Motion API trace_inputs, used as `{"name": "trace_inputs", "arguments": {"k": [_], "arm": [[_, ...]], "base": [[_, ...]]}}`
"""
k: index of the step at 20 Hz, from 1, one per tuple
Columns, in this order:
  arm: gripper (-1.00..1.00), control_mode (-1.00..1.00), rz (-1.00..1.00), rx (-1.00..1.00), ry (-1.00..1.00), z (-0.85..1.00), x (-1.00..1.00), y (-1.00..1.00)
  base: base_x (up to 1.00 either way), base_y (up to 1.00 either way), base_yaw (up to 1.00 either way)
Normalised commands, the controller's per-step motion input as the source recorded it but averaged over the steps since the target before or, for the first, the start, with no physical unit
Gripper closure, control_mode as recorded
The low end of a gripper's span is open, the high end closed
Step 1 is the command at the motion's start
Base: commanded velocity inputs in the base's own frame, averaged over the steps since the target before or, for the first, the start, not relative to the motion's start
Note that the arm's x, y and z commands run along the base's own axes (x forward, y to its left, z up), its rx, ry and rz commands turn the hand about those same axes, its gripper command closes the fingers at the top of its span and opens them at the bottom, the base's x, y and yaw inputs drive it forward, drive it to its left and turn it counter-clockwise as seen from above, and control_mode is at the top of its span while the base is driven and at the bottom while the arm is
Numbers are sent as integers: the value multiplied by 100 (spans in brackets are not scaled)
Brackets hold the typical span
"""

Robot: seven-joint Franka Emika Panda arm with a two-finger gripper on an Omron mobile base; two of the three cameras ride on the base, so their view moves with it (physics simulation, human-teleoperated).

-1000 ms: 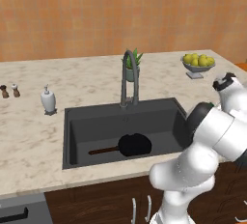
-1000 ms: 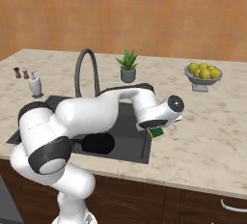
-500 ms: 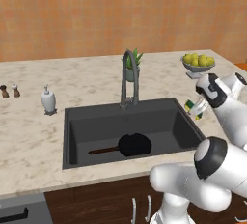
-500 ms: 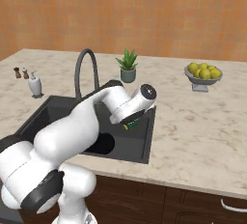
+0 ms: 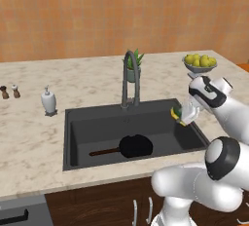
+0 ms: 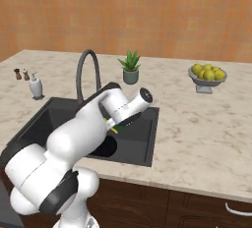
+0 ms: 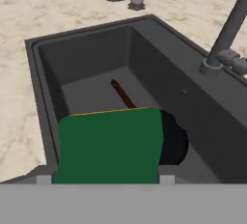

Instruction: Pick the pan and sponge and place them into the sink. Then turn on the water.

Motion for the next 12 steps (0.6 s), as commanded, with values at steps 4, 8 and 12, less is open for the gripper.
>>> {"name": "trace_inputs", "arguments": {"k": [4,8,12], "arm": [[100,-100,22,0,0,-46,16,33],[100,-100,8,0,0,-68,15,47],[100,-100,4,0,0,-52,13,39]], "base": [[0,0,0],[0,0,0],[0,0,0]]}}
